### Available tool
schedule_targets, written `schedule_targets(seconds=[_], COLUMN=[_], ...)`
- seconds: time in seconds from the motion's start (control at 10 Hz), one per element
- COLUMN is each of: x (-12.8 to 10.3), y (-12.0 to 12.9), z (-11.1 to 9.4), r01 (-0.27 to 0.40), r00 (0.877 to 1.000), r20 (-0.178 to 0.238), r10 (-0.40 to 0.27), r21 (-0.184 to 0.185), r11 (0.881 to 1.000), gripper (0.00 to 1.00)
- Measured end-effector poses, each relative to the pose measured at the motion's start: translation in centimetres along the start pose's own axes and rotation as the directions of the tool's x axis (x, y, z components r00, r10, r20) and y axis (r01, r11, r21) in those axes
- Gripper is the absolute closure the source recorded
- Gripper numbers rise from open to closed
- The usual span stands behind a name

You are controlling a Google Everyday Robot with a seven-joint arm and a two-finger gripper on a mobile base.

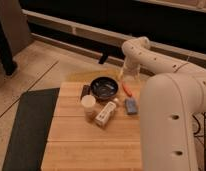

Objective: Drag the ceramic bowl in a circle

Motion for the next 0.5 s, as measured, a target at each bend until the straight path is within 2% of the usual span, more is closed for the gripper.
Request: schedule_targets(seconds=[0.2,0.4,0.5], x=[-0.9,-1.2,-1.2], y=[1.1,2.1,2.2], z=[2.2,3.3,3.3], r01=[0.067,0.134,0.138], r00=[0.998,0.991,0.990], r20=[0.008,0.005,0.004], r10=[-0.067,-0.134,-0.138], r21=[0.005,0.010,0.010], r11=[0.998,0.991,0.990], gripper=[0.35,0.35,0.35])
